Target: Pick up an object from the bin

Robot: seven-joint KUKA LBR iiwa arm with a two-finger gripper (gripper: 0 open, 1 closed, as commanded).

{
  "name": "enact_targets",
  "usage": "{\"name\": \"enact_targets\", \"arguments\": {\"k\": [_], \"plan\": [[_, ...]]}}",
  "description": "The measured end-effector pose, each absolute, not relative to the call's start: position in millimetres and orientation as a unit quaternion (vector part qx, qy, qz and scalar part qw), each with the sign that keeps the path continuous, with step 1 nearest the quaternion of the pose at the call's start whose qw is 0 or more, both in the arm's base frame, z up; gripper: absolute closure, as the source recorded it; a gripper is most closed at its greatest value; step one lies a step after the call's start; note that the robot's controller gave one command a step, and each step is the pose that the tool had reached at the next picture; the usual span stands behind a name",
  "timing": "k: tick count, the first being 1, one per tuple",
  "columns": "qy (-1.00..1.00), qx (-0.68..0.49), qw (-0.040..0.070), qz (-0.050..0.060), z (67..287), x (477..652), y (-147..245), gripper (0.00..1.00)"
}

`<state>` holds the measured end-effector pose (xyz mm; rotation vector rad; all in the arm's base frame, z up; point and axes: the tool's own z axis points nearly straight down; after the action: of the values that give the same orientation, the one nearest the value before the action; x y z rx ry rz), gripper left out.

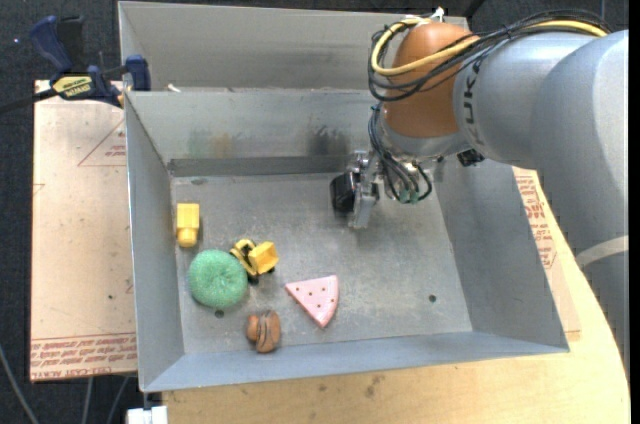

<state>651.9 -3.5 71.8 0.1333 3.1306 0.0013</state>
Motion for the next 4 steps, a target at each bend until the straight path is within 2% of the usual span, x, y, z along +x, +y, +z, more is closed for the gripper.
{"name": "enact_targets", "arguments": {"k": [1,2,3,4], "plan": [[0.999,0.042,0.004,0.000,72,651.9,-3,1.00],[1.000,0.010,0.002,0.000,213,647.7,-36,1.00],[1.000,0.009,0.002,0.000,212,647.5,-36,0.00],[1.000,0.009,0.002,0.000,212,647.5,-36,0.00]]}}
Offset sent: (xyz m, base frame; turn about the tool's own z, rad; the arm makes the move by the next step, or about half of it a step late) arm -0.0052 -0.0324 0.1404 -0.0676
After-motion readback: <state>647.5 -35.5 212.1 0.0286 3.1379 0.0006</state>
